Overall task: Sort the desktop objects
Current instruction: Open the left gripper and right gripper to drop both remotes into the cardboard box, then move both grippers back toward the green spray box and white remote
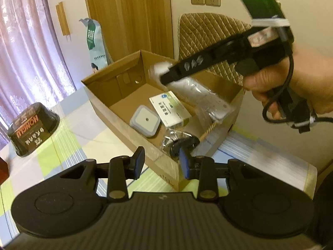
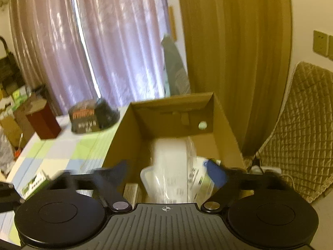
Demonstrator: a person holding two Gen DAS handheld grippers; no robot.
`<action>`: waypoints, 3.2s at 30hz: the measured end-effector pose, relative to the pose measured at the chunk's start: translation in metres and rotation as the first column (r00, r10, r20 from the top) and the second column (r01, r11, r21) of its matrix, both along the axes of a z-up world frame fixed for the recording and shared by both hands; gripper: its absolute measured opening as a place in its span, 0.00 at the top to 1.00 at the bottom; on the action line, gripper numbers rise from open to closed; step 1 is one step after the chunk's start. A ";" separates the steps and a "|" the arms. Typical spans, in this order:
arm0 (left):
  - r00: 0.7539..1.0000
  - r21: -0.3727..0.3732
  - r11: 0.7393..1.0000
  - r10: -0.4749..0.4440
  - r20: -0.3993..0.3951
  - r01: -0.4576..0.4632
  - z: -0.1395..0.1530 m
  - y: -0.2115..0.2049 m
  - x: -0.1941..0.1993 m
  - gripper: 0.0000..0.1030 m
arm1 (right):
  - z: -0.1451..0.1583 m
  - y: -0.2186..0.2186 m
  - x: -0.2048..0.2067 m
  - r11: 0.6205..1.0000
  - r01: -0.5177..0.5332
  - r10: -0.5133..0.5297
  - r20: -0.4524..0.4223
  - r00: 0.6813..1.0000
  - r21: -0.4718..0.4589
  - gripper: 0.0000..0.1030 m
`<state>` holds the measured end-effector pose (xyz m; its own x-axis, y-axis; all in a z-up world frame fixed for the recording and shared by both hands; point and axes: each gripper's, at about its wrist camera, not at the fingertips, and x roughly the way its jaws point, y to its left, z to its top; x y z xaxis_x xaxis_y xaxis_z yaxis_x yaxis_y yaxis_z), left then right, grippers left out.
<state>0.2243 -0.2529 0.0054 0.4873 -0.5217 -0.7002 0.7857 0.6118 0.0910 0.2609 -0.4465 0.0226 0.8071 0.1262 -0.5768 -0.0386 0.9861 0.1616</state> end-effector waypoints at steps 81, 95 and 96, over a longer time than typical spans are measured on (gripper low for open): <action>0.850 0.070 0.851 0.524 -0.052 -0.520 -0.045 0.265 -0.039 0.26 | -0.028 0.218 -0.075 0.925 -0.379 0.373 -0.118 0.920 -0.030 0.16; 0.848 0.033 0.848 0.530 0.005 -0.530 -0.075 0.295 0.052 0.26 | -0.113 0.287 -0.074 0.945 -0.305 0.328 -0.282 0.902 0.121 0.16; 0.854 0.037 0.853 0.521 0.002 -0.520 -0.080 0.293 0.060 0.26 | -0.116 0.288 -0.073 0.946 -0.298 0.322 -0.285 0.903 0.124 0.16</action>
